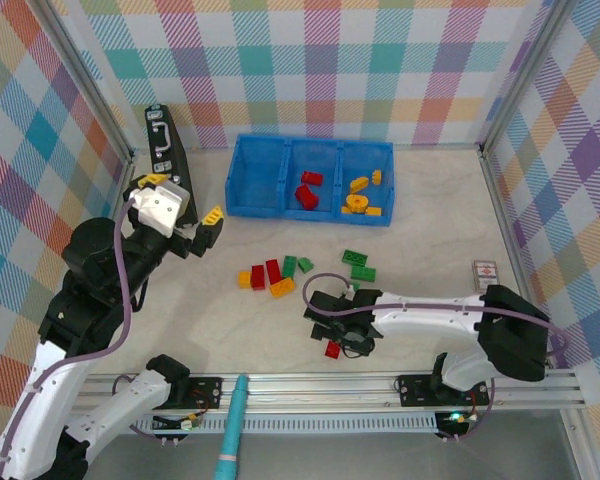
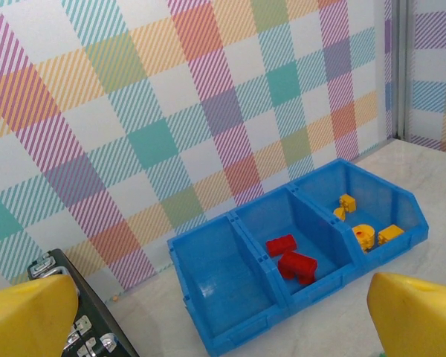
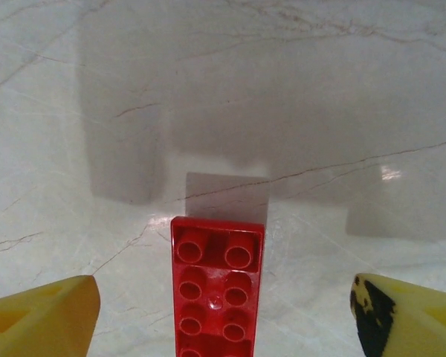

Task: Sort the legos into containers by color
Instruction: Pick up the lego from the bottom-center of the table.

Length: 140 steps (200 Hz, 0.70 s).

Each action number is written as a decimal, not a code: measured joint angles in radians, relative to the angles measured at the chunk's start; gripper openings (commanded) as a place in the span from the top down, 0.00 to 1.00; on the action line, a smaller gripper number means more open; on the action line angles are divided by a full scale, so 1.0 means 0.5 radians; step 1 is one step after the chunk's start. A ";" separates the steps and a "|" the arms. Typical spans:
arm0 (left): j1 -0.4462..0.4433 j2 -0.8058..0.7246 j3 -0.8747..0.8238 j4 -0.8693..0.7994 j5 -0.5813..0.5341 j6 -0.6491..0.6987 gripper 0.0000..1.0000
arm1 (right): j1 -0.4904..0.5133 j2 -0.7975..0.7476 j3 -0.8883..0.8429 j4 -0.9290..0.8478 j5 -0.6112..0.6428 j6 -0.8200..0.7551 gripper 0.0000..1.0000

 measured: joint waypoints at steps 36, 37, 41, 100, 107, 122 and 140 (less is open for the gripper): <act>-0.011 -0.017 0.000 -0.001 -0.014 0.001 0.00 | 0.000 0.118 0.000 0.047 -0.050 0.014 0.38; -0.011 -0.017 0.000 -0.001 -0.015 0.001 0.00 | 0.000 0.121 0.000 0.048 -0.053 0.009 0.39; -0.011 -0.018 0.000 -0.001 -0.018 0.001 0.00 | 0.000 0.135 0.000 0.053 -0.058 0.014 0.41; -0.015 -0.018 0.000 -0.001 -0.018 0.000 0.00 | 0.000 0.201 0.000 0.042 -0.105 -0.024 0.66; -0.015 -0.018 0.000 -0.002 -0.019 0.000 0.00 | 0.000 0.199 0.004 0.040 -0.104 -0.031 0.68; -0.015 -0.018 0.000 -0.002 -0.024 0.001 0.00 | 0.000 0.200 0.011 0.030 -0.101 -0.061 0.69; -0.015 -0.018 0.000 -0.004 -0.035 0.003 0.00 | -0.024 0.201 0.030 0.022 -0.095 -0.133 0.70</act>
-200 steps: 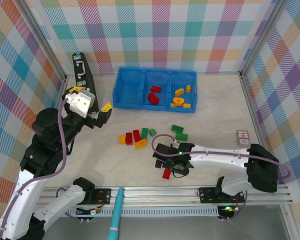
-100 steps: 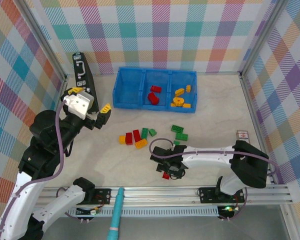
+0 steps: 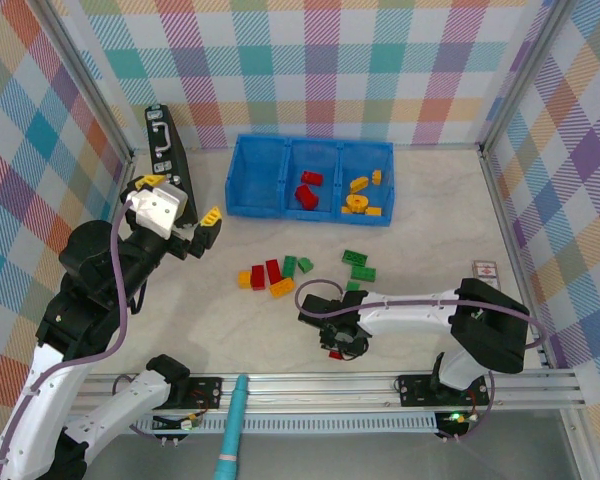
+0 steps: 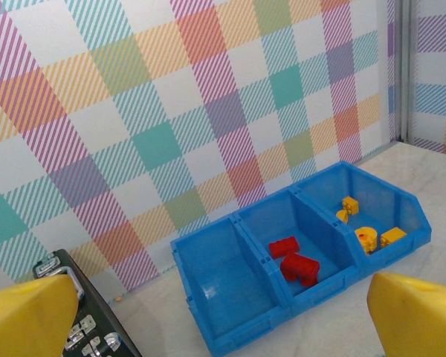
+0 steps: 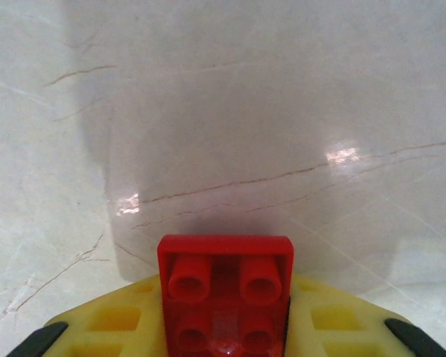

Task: Sort the legos into containers by color
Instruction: Pick up the lego from the bottom-center of the table.

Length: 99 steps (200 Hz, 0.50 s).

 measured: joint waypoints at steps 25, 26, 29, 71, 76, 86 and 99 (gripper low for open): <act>0.000 0.013 0.001 -0.003 -0.018 0.010 0.00 | -0.110 0.002 0.168 -0.105 0.049 -0.237 0.71; 0.000 0.014 0.001 -0.003 -0.021 0.011 0.00 | -0.115 0.003 0.176 -0.111 0.051 -0.249 0.71; 0.000 0.018 0.001 -0.003 -0.029 0.011 0.00 | -0.136 0.006 0.214 -0.137 0.065 -0.282 0.71; -0.001 0.113 0.002 -0.005 -0.117 0.034 0.00 | -0.442 0.179 1.022 -0.397 0.356 -1.037 0.70; -0.001 0.123 0.003 -0.006 -0.121 0.037 0.00 | -0.475 0.204 1.101 -0.398 0.384 -1.138 0.70; -0.001 0.138 0.010 -0.011 -0.121 0.042 0.00 | -0.541 0.261 1.237 -0.387 0.438 -1.342 0.70; -0.001 0.163 0.016 -0.014 -0.119 0.043 0.00 | -0.628 0.351 1.392 -0.365 0.496 -1.595 0.70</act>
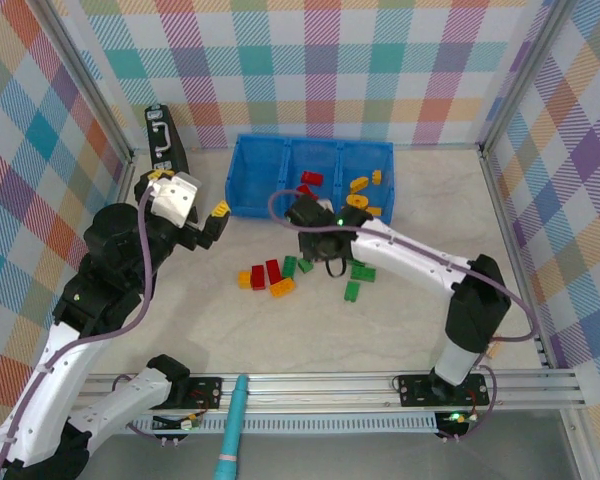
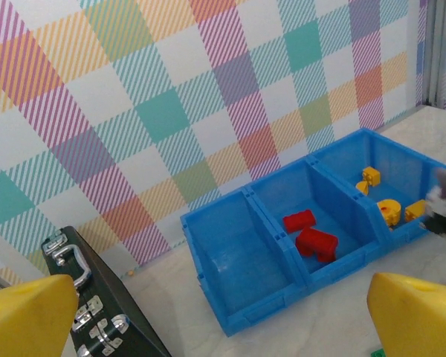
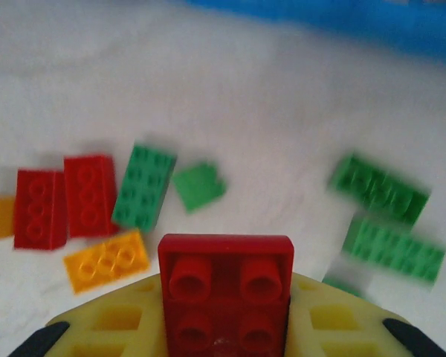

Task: Sort the legos into containers by color
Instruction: Pick up the lego from the bottom-center of the table, then place the lego in the container.

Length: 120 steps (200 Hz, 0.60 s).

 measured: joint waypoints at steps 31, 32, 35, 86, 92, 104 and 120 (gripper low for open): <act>-0.001 0.014 0.020 -0.020 -0.035 0.008 0.00 | -0.182 0.290 0.322 0.115 0.053 -0.480 0.69; -0.001 0.014 0.020 -0.020 -0.037 0.008 0.00 | -0.185 0.297 0.330 0.117 0.054 -0.488 0.69; -0.001 0.014 0.021 -0.021 -0.040 0.008 0.00 | -0.205 0.336 0.368 0.132 0.049 -0.533 0.69; -0.001 0.145 0.051 -0.041 -0.090 0.045 0.00 | -0.462 0.788 0.826 0.257 -0.048 -0.896 0.70; -0.001 0.166 0.053 -0.043 -0.090 0.048 0.00 | -0.484 0.819 0.851 0.266 -0.063 -0.914 0.70; -0.001 0.219 0.053 -0.043 -0.089 0.053 0.00 | -0.526 0.880 0.903 0.289 -0.095 -0.957 0.71; -0.001 0.289 0.053 -0.043 -0.089 0.053 0.00 | -0.580 0.956 0.961 0.323 -0.128 -1.009 0.69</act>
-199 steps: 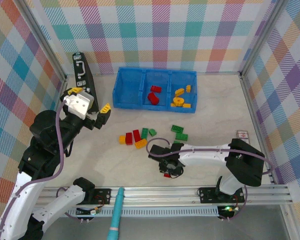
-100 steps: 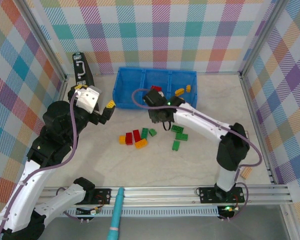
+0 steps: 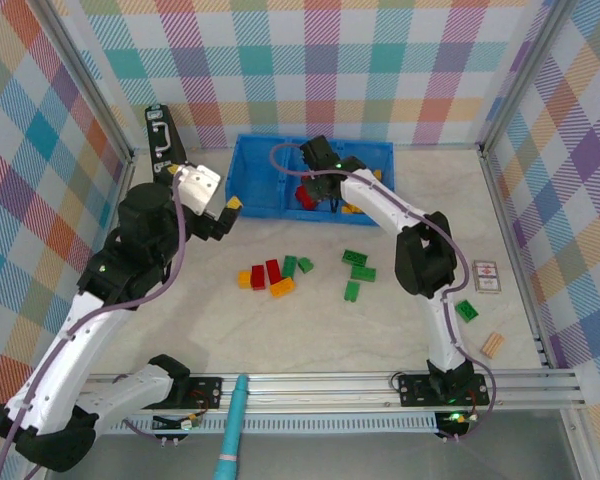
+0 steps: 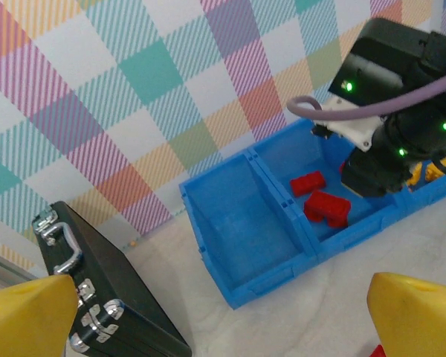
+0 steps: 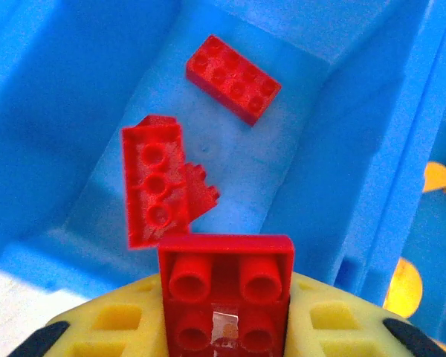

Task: Sort the legos into containers by color
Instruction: Place the lego in the container.

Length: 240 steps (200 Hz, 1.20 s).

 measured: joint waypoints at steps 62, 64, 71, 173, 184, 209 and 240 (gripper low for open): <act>0.000 0.163 0.001 -0.008 0.057 -0.010 0.00 | -0.043 0.174 0.185 0.065 -0.071 -0.195 0.60; 0.000 0.167 0.002 -0.012 0.060 -0.010 0.00 | -0.043 0.178 0.195 0.066 -0.072 -0.201 0.60; 0.000 0.185 0.008 -0.021 0.066 -0.010 0.00 | -0.043 0.196 0.222 0.073 -0.077 -0.217 0.58; 0.000 0.282 0.031 -0.072 0.166 -0.017 0.00 | -0.044 0.155 0.146 0.050 -0.166 -0.408 0.25; 0.000 0.285 0.031 -0.074 0.172 -0.017 0.00 | -0.043 0.047 0.038 0.017 -0.224 -0.382 0.18; 0.000 0.285 0.031 -0.075 0.195 -0.022 0.00 | -0.030 -0.226 -0.167 -0.091 -0.343 -0.272 0.04; 0.002 0.282 0.031 -0.075 0.235 -0.049 0.00 | 0.037 -0.568 -0.462 -0.151 -0.475 0.027 0.01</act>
